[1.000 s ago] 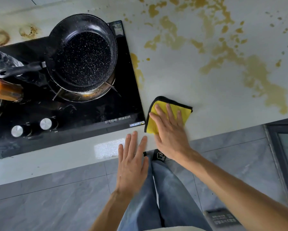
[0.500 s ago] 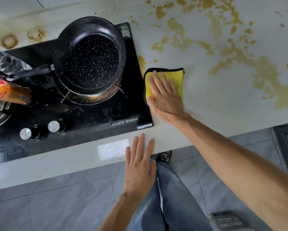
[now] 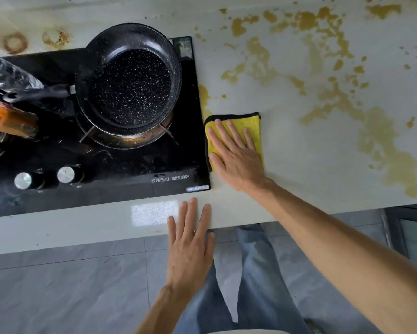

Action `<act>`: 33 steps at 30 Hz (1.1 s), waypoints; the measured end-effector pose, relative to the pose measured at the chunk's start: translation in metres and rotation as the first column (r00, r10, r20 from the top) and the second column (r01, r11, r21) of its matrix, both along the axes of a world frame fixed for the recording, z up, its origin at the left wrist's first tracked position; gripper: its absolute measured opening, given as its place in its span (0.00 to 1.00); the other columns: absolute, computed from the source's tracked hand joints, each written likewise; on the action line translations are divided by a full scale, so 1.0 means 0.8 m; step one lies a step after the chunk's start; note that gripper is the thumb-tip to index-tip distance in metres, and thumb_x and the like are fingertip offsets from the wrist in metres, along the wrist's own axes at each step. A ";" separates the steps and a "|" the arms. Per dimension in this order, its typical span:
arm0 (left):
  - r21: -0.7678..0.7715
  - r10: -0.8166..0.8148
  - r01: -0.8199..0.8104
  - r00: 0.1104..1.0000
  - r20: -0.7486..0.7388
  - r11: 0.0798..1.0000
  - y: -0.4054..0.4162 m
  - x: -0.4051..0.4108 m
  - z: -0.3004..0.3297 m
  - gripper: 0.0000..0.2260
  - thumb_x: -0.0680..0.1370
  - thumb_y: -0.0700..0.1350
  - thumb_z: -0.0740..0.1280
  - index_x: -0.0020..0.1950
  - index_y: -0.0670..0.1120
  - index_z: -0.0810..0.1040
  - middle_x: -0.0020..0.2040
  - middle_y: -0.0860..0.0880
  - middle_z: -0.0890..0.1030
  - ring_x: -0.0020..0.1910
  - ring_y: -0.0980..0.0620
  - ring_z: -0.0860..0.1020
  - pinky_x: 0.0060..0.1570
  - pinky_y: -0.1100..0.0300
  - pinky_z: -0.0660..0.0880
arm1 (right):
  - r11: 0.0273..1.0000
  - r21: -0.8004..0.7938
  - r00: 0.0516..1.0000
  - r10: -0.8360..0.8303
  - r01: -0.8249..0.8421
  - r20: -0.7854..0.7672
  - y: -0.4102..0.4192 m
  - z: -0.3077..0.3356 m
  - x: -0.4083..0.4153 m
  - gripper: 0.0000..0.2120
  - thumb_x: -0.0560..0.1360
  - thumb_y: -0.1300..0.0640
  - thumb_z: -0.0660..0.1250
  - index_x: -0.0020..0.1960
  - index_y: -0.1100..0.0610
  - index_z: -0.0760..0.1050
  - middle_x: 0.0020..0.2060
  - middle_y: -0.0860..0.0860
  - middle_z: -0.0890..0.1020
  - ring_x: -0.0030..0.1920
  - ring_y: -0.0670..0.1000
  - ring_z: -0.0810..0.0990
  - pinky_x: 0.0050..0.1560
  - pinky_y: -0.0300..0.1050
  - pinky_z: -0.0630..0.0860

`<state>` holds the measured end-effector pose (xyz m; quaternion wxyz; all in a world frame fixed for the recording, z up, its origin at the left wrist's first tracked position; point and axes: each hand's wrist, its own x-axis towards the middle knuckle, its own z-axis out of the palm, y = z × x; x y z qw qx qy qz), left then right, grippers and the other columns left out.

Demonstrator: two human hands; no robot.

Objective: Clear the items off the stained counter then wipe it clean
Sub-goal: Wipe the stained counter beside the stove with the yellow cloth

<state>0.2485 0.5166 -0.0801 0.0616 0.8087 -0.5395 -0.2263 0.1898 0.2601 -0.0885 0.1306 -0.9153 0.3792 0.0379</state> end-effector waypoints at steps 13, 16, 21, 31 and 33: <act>0.029 0.476 -0.475 0.879 -0.034 0.880 -0.066 -0.082 0.018 0.28 0.86 0.57 0.51 0.86 0.52 0.62 0.88 0.44 0.53 0.88 0.43 0.45 0.83 0.34 0.48 | 0.978 0.026 0.978 0.204 -0.205 0.036 -0.031 0.001 -0.071 0.32 0.86 0.41 0.51 0.86 0.50 0.48 0.85 0.49 0.47 0.85 0.54 0.45 0.83 0.61 0.45; -0.071 0.515 -0.514 0.857 -0.010 0.855 -0.080 -0.098 0.021 0.24 0.83 0.51 0.59 0.79 0.50 0.70 0.82 0.44 0.65 0.83 0.40 0.61 0.79 0.36 0.64 | 0.976 0.002 0.976 0.217 -0.217 0.022 -0.039 -0.004 -0.122 0.32 0.85 0.40 0.52 0.86 0.49 0.48 0.85 0.48 0.47 0.85 0.53 0.45 0.83 0.61 0.47; -0.149 0.305 -0.303 0.952 -0.013 0.941 -0.142 -0.128 0.023 0.24 0.84 0.49 0.62 0.81 0.48 0.68 0.83 0.44 0.65 0.84 0.41 0.61 0.81 0.38 0.62 | 0.975 -0.026 0.976 0.219 -0.219 -0.017 -0.090 -0.004 -0.097 0.32 0.85 0.40 0.50 0.86 0.50 0.49 0.85 0.49 0.48 0.85 0.55 0.48 0.83 0.60 0.47; -0.044 0.248 -0.244 0.961 0.122 0.969 -0.178 -0.111 0.006 0.28 0.86 0.55 0.61 0.85 0.48 0.64 0.86 0.42 0.59 0.86 0.38 0.56 0.79 0.31 0.62 | 0.955 -0.012 0.955 0.296 -0.296 0.013 -0.116 -0.004 -0.014 0.33 0.84 0.40 0.49 0.86 0.51 0.49 0.85 0.50 0.48 0.85 0.56 0.47 0.82 0.63 0.46; -0.043 0.257 -0.253 0.958 0.128 0.966 -0.179 -0.112 0.005 0.29 0.86 0.55 0.60 0.85 0.48 0.64 0.87 0.42 0.58 0.86 0.39 0.55 0.79 0.31 0.62 | 0.923 -0.024 0.923 0.385 -0.385 0.021 -0.100 -0.007 -0.027 0.33 0.84 0.40 0.51 0.85 0.50 0.51 0.85 0.50 0.49 0.85 0.56 0.48 0.82 0.63 0.47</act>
